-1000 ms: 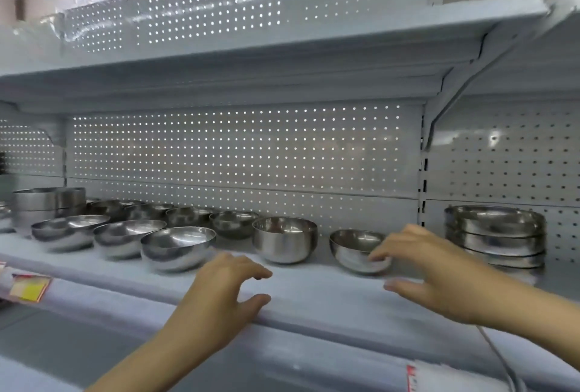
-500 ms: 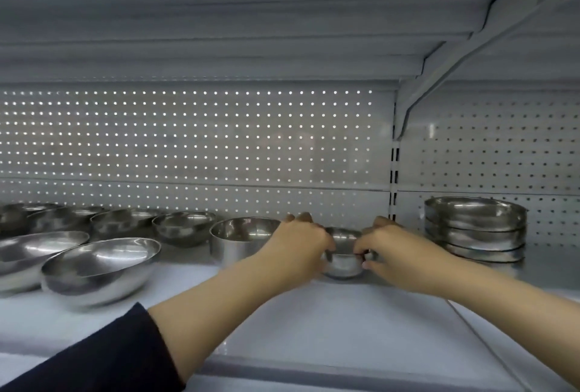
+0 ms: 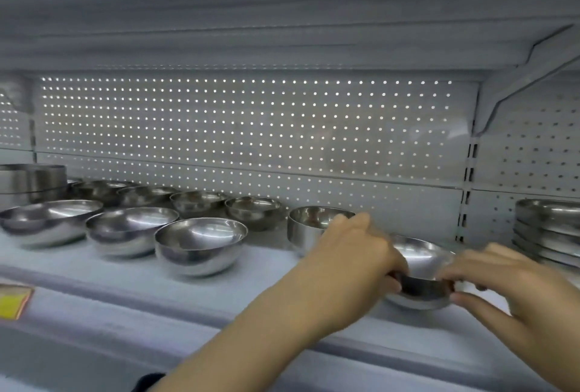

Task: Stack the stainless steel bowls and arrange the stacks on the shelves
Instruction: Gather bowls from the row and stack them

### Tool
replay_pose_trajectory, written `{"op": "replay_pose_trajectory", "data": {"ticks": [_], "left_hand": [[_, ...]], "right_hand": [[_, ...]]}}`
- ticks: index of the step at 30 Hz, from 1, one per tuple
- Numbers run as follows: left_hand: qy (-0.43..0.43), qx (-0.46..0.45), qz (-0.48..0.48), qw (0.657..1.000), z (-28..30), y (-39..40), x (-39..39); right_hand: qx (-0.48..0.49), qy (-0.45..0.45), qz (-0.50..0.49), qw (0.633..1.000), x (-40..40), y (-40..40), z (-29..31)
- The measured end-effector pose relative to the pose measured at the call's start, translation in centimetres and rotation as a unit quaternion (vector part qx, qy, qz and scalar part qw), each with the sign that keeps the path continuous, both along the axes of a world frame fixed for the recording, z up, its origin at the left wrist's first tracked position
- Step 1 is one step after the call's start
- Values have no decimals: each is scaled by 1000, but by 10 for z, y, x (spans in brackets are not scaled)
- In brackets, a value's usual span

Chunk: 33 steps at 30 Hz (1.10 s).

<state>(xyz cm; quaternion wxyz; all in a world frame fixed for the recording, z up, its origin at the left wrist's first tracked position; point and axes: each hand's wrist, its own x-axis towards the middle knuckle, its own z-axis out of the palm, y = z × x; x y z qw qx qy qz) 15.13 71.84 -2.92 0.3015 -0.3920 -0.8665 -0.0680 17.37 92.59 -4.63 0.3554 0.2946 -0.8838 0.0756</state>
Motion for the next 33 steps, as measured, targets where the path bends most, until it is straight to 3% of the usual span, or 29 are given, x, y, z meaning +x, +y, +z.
{"op": "replay_pose_trajectory", "data": {"ticks": [11,22,33], "left_hand": [[-67,92,38,993,-23,-38,6],[-87,143,64,984,-38,-35,-10],[-81,157,15,984,-28,-30,-13]], "right_hand": [[-122,-115,-43,985,4,-54,-18],[-98,-145,-83,981,3,-73,-12],[-77,-221,-118,965,-6,-76,13]]}}
